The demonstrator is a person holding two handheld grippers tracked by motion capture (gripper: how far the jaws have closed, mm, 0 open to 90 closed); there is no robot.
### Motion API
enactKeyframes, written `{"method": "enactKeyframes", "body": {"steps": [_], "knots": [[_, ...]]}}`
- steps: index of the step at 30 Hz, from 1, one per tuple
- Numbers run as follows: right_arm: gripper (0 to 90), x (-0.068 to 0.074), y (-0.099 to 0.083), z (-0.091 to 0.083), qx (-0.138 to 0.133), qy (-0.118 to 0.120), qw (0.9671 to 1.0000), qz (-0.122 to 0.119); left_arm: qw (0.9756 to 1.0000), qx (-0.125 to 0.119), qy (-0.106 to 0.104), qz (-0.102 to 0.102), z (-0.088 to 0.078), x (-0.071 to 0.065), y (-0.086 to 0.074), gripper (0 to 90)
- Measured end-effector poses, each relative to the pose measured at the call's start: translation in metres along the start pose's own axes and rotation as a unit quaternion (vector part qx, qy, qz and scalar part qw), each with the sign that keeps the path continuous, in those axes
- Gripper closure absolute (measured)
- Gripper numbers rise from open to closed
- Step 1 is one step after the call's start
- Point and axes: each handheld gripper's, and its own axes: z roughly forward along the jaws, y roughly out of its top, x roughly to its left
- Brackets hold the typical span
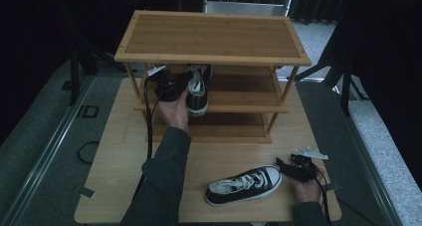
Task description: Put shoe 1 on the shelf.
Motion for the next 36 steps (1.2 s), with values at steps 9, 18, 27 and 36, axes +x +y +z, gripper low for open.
{"method": "enactKeyframes", "body": {"steps": [9, 18, 27, 36], "knots": [[33.9, 0.000, 0.000, 0.000, 0.000, 0.001, 1.0000, 0.000, 0.9998, 0.018, 0.002, -0.008, 0.009, 0.006, 0.002, 87.6], [33.9, 0.000, 0.000, 0.000, -0.001, 0.001, 1.0000, 0.000, 0.9997, 0.024, 0.006, -0.005, 0.012, 0.009, 0.002, 87.5], [33.8, 0.000, 0.000, 0.000, 0.000, 0.002, 1.0000, 0.000, 0.9999, 0.010, 0.002, 0.003, 0.013, 0.011, 0.001, 80.6], [33.9, 0.000, 0.000, 0.000, 0.001, 0.001, 1.0000, -0.001, 0.9998, -0.009, 0.003, 0.019, -0.009, 0.012, -0.009, 63.9]]}}
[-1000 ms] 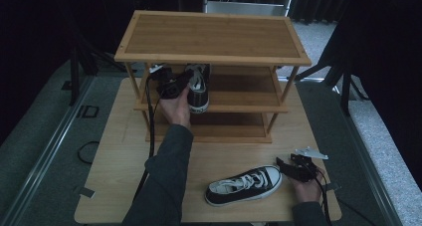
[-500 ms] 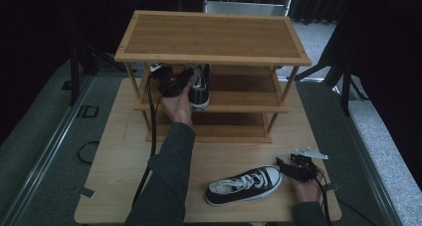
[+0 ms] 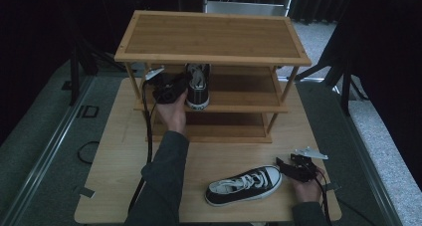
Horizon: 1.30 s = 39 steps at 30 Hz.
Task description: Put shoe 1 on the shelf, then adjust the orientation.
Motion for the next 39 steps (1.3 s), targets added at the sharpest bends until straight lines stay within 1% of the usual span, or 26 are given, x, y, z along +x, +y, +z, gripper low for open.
{"method": "enactKeyframes", "body": {"steps": [1, 2, 4, 6, 9, 12, 14, 16, 18, 20, 22, 23, 26, 27, 29, 30, 31, 32, 34, 35, 36, 37, 38, 39], "knots": [[33.9, 0.000, 0.000, 0.000, 0.000, 0.000, 1.0000, 0.000, 1.0000, 0.000, 0.000, 0.000, 0.000, 0.000, 0.000, 63.5], [33.8, 0.000, 0.000, 0.000, 0.000, 0.000, 1.0000, 0.000, 0.9999, -0.012, -0.006, 0.009, -0.010, 0.000, -0.001, 63.5], [33.9, 0.000, 0.000, 0.000, 0.000, -0.001, 1.0000, 0.001, 0.9997, -0.017, -0.005, 0.018, -0.019, -0.001, -0.004, 62.3], [33.9, 0.000, 0.000, 0.000, 0.000, 0.000, 1.0000, 0.003, 0.9992, -0.023, -0.005, 0.034, -0.029, -0.002, -0.006, 61.9], [34.0, 0.000, 0.000, -0.001, 0.000, 0.001, 1.0000, 0.006, 0.9977, -0.022, -0.007, 0.063, -0.044, -0.003, -0.012, 61.7], [34.9, 0.001, 0.000, -0.002, 0.004, -0.003, 1.0000, 0.008, 0.9966, -0.023, -0.011, 0.078, -0.058, -0.002, -0.016, 61.9], [41.0, 0.002, 0.000, -0.005, 0.008, -0.013, 0.9997, 0.017, 0.9959, -0.025, -0.009, 0.086, -0.068, 0.000, -0.019, 61.6], [41.2, 0.001, 0.002, -0.013, -0.004, 0.001, 0.9995, 0.031, 0.9954, -0.025, -0.007, 0.092, -0.075, 0.003, -0.022, 61.4], [40.7, 0.005, 0.003, -0.024, -0.017, 0.005, 0.9995, 0.026, 0.9950, -0.019, -0.010, 0.098, -0.080, 0.007, -0.023, 61.0], [40.7, 0.006, 0.004, -0.028, -0.020, 0.008, 0.9995, 0.025, 0.9944, -0.014, -0.008, 0.104, -0.085, 0.010, -0.026, 61.0], [40.9, 0.011, 0.004, -0.034, -0.024, 0.011, 0.9995, 0.018, 0.9941, -0.010, -0.010, 0.107, -0.089, 0.013, -0.030, 60.9], [41.4, 0.013, 0.003, -0.038, -0.027, 0.013, 0.9995, 0.012, 0.9936, -0.010, -0.007, 0.112, -0.092, 0.014, -0.032, 60.7], [41.7, 0.019, 0.000, -0.052, -0.036, 0.020, 0.9991, -0.006, 0.9908, -0.008, 0.004, 0.135, -0.097, 0.017, -0.044, 60.1], [41.7, 0.019, 0.000, -0.052, -0.036, 0.020, 0.9991, -0.006, 0.9898, -0.005, 0.006, 0.142, -0.099, 0.018, -0.049, 60.1], [41.5, 0.022, -0.004, -0.059, -0.036, 0.023, 0.9990, -0.014, 0.9883, 0.002, 0.008, 0.152, -0.102, 0.021, -0.058, 60.0], [41.5, 0.024, -0.009, -0.066, -0.035, 0.026, 0.9988, -0.021, 0.9868, 0.005, 0.013, 0.161, -0.105, 0.025, -0.067, 60.0], [41.5, 0.024, -0.009, -0.066, -0.035, 0.026, 0.9988, -0.021, 0.9868, 0.005, 0.013, 0.161, -0.105, 0.025, -0.067, 60.0], [41.5, 0.026, -0.012, -0.069, -0.035, 0.027, 0.9987, -0.025, 0.9864, 0.007, 0.014, 0.164, -0.107, 0.027, -0.071, 60.0], [41.6, 0.028, -0.018, -0.076, -0.031, 0.028, 0.9986, -0.032, 0.9869, 0.016, 0.014, 0.160, -0.109, 0.035, -0.077, 60.0], [41.6, 0.031, -0.024, -0.081, -0.029, 0.031, 0.9985, -0.034, 0.9874, 0.024, 0.020, 0.155, -0.112, 0.043, -0.084, 60.0], [41.6, 0.031, -0.024, -0.081, -0.029, 0.031, 0.9985, -0.034, 0.9874, 0.024, 0.020, 0.155, -0.112, 0.043, -0.084, 60.0], [41.5, 0.032, -0.027, -0.083, -0.027, 0.032, 0.9986, -0.034, 0.9878, 0.028, 0.023, 0.152, -0.113, 0.047, -0.087, 60.0], [41.5, 0.033, -0.030, -0.085, -0.027, 0.032, 0.9985, -0.035, 0.9885, 0.032, 0.024, 0.146, -0.114, 0.051, -0.090, 60.0], [41.5, 0.035, -0.034, -0.087, -0.025, 0.035, 0.9984, -0.036, 0.9899, 0.034, 0.023, 0.136, -0.115, 0.056, -0.094, 60.0]]}}
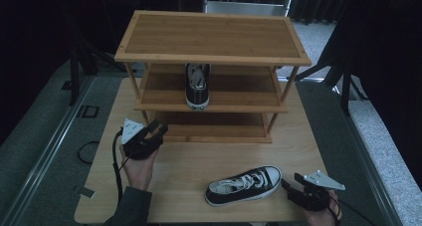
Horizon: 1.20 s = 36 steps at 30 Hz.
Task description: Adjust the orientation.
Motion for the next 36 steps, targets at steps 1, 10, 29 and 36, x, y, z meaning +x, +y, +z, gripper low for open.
{"method": "enactKeyframes", "body": {"steps": [1, 10, 29, 36], "knots": [[41.5, 0.002, -0.003, -0.001, 0.002, 0.001, 1.0000, -0.002, 0.9999, 0.002, -0.002, -0.014, 0.000, 0.003, -0.005, 60.0], [57.9, 0.029, -0.021, -0.007, 0.018, 0.023, 0.9995, -0.016, 0.9983, 0.052, 0.001, -0.027, 0.005, 0.009, -0.039, 60.0], [87.8, 0.043, -0.007, 0.021, 0.045, 0.015, 0.9983, -0.034, 0.9959, 0.086, 0.007, -0.029, 0.007, 0.010, -0.058, 60.1], [87.8, 0.041, 0.017, 0.050, 0.041, 0.017, 0.9983, -0.037, 0.9956, 0.089, 0.008, -0.028, 0.008, 0.011, -0.059, 60.2]]}}
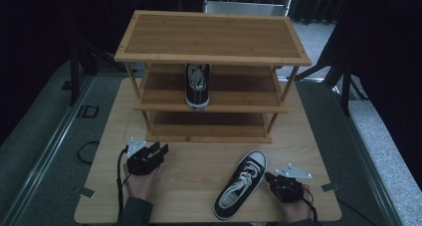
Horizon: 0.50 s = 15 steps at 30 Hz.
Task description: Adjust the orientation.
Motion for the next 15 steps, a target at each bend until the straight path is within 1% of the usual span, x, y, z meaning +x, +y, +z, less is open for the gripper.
{"method": "enactKeyframes", "body": {"steps": [1, 6, 11, 13, 15], "knots": [[87.4, -0.001, 0.007, 0.008, -0.001, 0.002, 1.0000, -0.001, 1.0000, 0.000, 0.000, -0.001, 0.000, 0.000, 0.000, 60.2], [85.8, -0.002, 0.024, 0.027, -0.001, 0.003, 1.0000, -0.004, 1.0000, 0.001, 0.000, 0.000, 0.001, -0.001, -0.001, 60.2], [86.2, 0.002, 0.038, 0.042, 0.001, 0.011, 0.9999, -0.012, 1.0000, 0.004, -0.001, 0.000, 0.003, -0.001, -0.002, 60.2], [87.5, 0.004, 0.043, 0.048, 0.003, 0.018, 0.9998, -0.011, 1.0000, 0.005, 0.000, 0.001, 0.003, -0.001, -0.002, 60.1], [87.6, 0.008, 0.047, 0.051, 0.006, 0.019, 0.9996, -0.019, 1.0000, 0.005, 0.000, 0.002, 0.003, -0.002, -0.002, 60.2]]}}
